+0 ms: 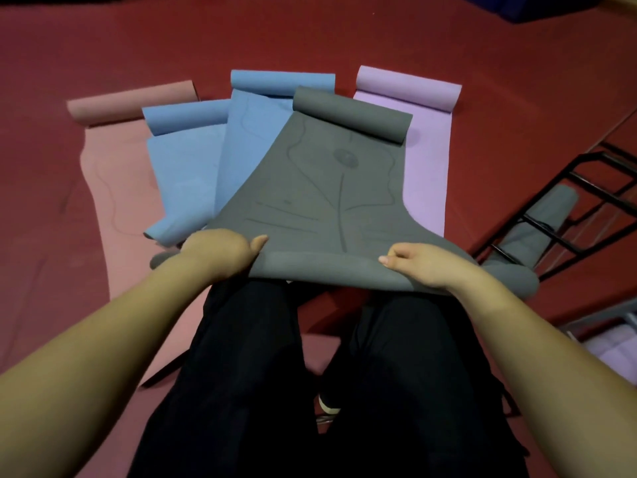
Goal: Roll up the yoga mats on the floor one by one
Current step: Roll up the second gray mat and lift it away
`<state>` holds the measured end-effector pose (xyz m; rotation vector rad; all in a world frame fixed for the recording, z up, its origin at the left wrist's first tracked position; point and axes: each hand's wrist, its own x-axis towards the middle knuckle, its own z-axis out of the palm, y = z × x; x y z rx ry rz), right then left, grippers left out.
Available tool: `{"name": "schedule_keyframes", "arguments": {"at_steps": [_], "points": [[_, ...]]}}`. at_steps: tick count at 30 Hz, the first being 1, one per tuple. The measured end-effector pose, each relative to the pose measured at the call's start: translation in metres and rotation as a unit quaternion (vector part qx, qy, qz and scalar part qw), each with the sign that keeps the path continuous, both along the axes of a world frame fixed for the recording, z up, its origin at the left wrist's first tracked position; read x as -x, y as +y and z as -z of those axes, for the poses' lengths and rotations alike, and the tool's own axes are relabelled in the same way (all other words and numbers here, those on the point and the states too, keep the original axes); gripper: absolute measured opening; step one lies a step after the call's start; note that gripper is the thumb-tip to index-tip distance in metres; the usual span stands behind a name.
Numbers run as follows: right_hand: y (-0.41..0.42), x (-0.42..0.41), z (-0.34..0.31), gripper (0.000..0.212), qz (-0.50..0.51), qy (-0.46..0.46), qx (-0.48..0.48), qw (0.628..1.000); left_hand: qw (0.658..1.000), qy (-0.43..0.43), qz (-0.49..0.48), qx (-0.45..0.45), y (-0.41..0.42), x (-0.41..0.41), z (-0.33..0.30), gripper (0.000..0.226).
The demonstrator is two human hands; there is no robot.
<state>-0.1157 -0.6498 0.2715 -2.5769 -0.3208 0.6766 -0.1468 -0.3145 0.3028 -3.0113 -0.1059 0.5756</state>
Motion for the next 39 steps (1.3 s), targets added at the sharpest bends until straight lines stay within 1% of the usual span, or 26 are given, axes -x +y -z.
{"name": "schedule_keyframes", "arguments": {"at_steps": [1,2,3,4,5,6,7,8,10,11,12,17,21,24,25,26,27,28,29,30,31,33,35,37,39], "points": [[0.001,-0.003,0.000,0.041,-0.003,0.003,0.004,1.000,0.999,-0.053,0.008,0.005,-0.004,-0.003,0.000,0.060],[0.001,-0.006,0.001,0.042,-0.004,0.010,0.005,1.000,0.990,-0.134,0.029,0.030,-0.007,-0.005,0.002,0.049],[-0.001,-0.009,0.002,0.044,-0.003,0.018,0.003,1.000,0.968,-0.235,0.071,0.057,-0.012,-0.005,0.003,0.040],[-0.002,-0.011,0.003,0.044,0.001,0.026,0.002,1.000,0.939,-0.315,0.120,0.072,-0.018,-0.001,0.007,0.034],[-0.004,-0.013,0.002,0.045,0.007,0.036,0.002,0.999,0.908,-0.376,0.164,0.082,-0.026,0.007,0.012,0.032],[-0.005,-0.013,0.001,0.045,0.010,0.044,0.001,0.999,0.895,-0.391,0.198,0.079,-0.034,0.016,0.017,0.033],[-0.005,-0.014,0.000,0.045,0.009,0.051,0.002,0.999,0.894,-0.378,0.230,0.061,-0.039,0.022,0.027,0.040],[-0.005,-0.014,-0.002,0.044,0.005,0.060,0.007,0.998,0.904,-0.346,0.248,0.033,-0.041,0.026,0.035,0.053],[-0.004,-0.015,-0.003,0.043,-0.007,0.073,0.013,0.997,0.926,-0.279,0.253,-0.021,-0.041,0.024,0.048,0.082],[-0.004,-0.016,-0.003,0.043,-0.008,0.076,0.010,0.997,0.929,-0.266,0.254,-0.041,-0.039,0.020,0.052,0.090],[-0.003,-0.016,-0.004,0.043,-0.006,0.077,0.005,0.997,0.931,-0.256,0.254,-0.051,-0.040,0.016,0.055,0.092],[-0.004,-0.009,-0.006,0.043,0.017,0.056,-0.023,0.998,0.927,-0.258,0.269,-0.041,-0.047,-0.003,0.052,0.086],[-0.002,-0.003,-0.005,0.048,0.017,0.027,-0.025,0.999,0.926,-0.261,0.270,-0.028,-0.042,-0.009,0.050,0.076],[0.003,0.002,-0.009,0.039,0.034,0.007,-0.026,0.999,0.928,-0.255,0.268,-0.032,-0.040,-0.008,0.048,0.066],[0.004,0.004,-0.008,0.035,0.051,-0.022,-0.037,0.998,0.925,-0.259,0.275,-0.032,-0.040,-0.008,0.048,0.061],[0.005,0.007,-0.006,0.031,0.067,-0.091,-0.046,0.992,0.922,-0.262,0.283,-0.030,-0.040,-0.008,0.047,0.057],[0.006,0.010,-0.002,0.027,0.081,-0.205,-0.047,0.974,0.919,-0.266,0.290,-0.026,-0.039,-0.009,0.045,0.053],[0.006,0.014,0.003,0.026,0.079,-0.311,-0.028,0.947,0.918,-0.266,0.292,-0.018,-0.039,-0.010,0.044,0.051],[0.005,0.018,0.009,0.028,0.060,-0.391,-0.001,0.918,0.921,-0.261,0.289,-0.010,-0.039,-0.012,0.042,0.050],[0.003,0.022,0.014,0.032,0.032,-0.432,0.024,0.901,0.925,-0.251,0.287,-0.005,-0.039,-0.013,0.040,0.050],[0.000,0.025,0.017,0.037,0.002,-0.429,0.041,0.902,0.929,-0.235,0.285,-0.004,-0.039,-0.015,0.038,0.049],[-0.005,0.032,0.021,0.049,-0.039,-0.390,0.081,0.916,0.939,-0.201,0.278,0.010,-0.042,-0.015,0.031,0.040],[-0.005,0.032,0.021,0.057,-0.049,-0.366,0.125,0.921,0.947,-0.191,0.259,0.021,-0.045,-0.016,0.029,0.036],[0.000,0.030,0.014,0.055,-0.051,-0.374,0.162,0.912,0.951,-0.177,0.254,0.016,-0.050,-0.014,0.023,0.037],[0.004,0.026,0.008,0.051,-0.055,-0.379,0.170,0.908,0.953,-0.158,0.258,0.005,-0.055,-0.014,0.013,0.038]]}}
